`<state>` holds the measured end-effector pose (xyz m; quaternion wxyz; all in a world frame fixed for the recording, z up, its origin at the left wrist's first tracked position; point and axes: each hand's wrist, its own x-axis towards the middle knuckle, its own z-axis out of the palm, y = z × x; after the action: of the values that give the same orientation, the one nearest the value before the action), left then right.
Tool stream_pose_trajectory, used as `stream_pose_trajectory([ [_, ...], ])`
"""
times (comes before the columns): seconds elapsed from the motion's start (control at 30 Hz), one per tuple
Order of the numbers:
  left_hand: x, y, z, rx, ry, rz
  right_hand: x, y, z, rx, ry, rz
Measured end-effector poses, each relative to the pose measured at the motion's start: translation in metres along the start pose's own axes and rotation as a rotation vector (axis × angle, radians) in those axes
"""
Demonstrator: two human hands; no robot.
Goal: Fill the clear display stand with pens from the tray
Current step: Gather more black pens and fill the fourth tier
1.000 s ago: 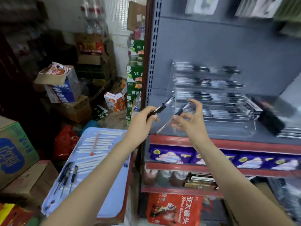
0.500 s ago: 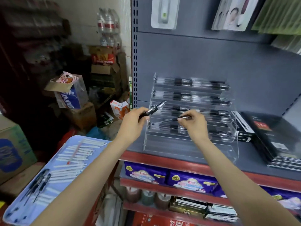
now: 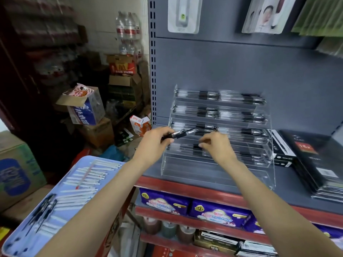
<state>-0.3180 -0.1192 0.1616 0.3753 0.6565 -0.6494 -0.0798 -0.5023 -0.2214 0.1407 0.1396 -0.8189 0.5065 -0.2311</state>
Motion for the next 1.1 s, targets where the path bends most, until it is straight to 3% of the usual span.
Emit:
stream_pose_trajectory([
  [0.1,0.001,0.001,-0.001,0.000,-0.007,-0.005,-0.008,-0.006,-0.018,0.456,0.033,0.035],
  [0.17,0.002,0.005,0.000,-0.001,-0.047,0.009,-0.017,-0.010,-0.028,0.773,-0.086,0.039],
  [0.23,0.004,0.010,0.003,-0.018,-0.090,0.029,-0.022,-0.013,-0.031,0.865,-0.145,-0.004],
  [0.33,0.007,0.014,0.008,-0.033,-0.062,0.031,-0.021,-0.008,-0.032,0.897,-0.028,0.030],
  [0.47,0.009,0.009,0.005,0.041,0.081,0.025,-0.020,0.015,-0.030,0.810,0.105,0.145],
  [0.77,0.004,0.005,0.003,0.029,0.083,-0.025,-0.012,0.011,-0.008,0.236,0.072,0.041],
  [1.1,0.000,0.001,0.000,-0.014,0.091,-0.046,-0.011,0.010,-0.003,0.002,0.063,0.096],
])
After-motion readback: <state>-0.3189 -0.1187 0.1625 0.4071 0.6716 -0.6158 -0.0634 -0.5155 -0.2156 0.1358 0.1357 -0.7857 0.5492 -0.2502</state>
